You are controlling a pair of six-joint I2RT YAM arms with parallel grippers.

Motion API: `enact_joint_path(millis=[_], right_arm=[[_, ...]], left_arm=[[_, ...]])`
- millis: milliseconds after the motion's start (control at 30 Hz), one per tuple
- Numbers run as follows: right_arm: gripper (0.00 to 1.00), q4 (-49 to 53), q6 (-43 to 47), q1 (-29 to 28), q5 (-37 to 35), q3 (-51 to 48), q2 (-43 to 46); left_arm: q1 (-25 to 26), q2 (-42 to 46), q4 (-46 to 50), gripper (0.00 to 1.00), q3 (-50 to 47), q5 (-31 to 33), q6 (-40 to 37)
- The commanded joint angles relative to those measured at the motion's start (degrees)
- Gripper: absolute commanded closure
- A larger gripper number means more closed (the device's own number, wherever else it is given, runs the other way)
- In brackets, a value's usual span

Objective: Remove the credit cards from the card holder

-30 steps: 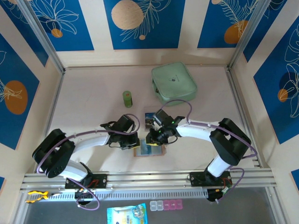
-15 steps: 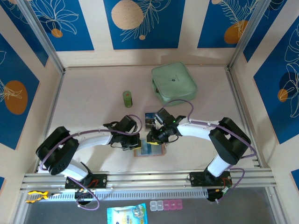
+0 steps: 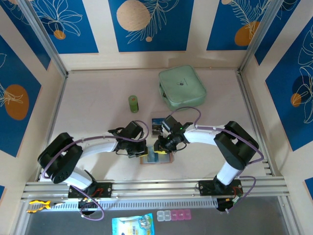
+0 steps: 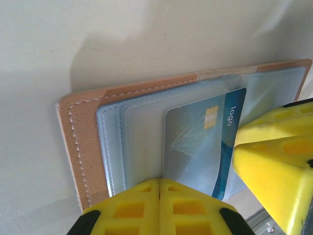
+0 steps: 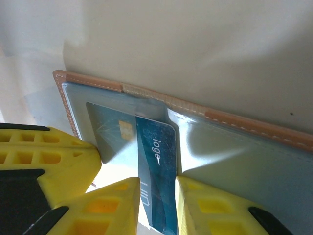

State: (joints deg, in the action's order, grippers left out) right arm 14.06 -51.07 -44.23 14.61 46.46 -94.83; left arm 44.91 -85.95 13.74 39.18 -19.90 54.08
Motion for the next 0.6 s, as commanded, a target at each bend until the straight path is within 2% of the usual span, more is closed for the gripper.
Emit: enact_joint_path(millis=[0,200,567], right_arm=[[0.72,0.2,-0.4,0.1,2.0,-0.9,-0.8],[0.72,1.4,-0.5,0.1,0.6,-1.5,0.9],[0.79,-7.3,-4.5,0.2,6.4,-4.8,2.3]], left_arm=[[0.3,-1.5,2.2,0.98,0.6,0.7,-0.6],[0.3,-1.4,2.4,0.99,0.6,0.9,-0.5],[0.4,-1.4,2.5,0.99,0.7,0.7,-0.5]])
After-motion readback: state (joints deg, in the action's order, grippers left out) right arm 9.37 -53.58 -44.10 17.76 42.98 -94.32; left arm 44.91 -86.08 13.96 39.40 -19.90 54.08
